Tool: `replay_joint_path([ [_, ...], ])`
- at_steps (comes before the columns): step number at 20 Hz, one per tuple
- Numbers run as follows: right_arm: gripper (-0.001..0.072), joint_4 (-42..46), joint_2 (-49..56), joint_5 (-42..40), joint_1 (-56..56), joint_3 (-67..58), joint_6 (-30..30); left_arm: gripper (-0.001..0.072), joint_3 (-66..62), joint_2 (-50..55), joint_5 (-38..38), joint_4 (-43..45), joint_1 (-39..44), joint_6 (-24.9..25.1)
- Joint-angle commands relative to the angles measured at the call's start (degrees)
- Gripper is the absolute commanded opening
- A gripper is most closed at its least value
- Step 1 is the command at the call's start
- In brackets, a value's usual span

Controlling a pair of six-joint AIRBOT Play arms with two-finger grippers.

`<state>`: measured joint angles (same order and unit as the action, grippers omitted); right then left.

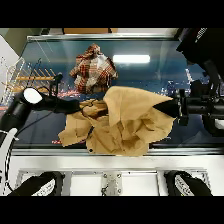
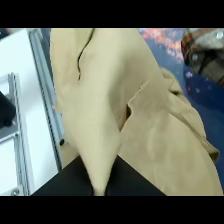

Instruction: Fold the clothes and pants, and hang the long-sleeved shirts on hangers.

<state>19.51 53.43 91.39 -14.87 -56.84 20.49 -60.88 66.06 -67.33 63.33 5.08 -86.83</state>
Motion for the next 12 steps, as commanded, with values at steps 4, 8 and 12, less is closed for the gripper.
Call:
replay_joint_path([
  [4,0.0008,8.0,-0.2,0.3,0.1,1.1,2.1,0.0014,-14.7,1.0,-10.5,3.1,-5.2,1.9],
  [8,0.0008,4.2,-0.5,-3.8,0.1,1.6,4.4,0.0014,-22.6,1.0,-15.6,3.1,-6.7,2.7],
  [12,0.0008,-13.0,-2.4,-4.6,0.1,1.5,0.3,0.0015,-20.8,1.1,-16.9,3.2,-5.9,3.1],
])
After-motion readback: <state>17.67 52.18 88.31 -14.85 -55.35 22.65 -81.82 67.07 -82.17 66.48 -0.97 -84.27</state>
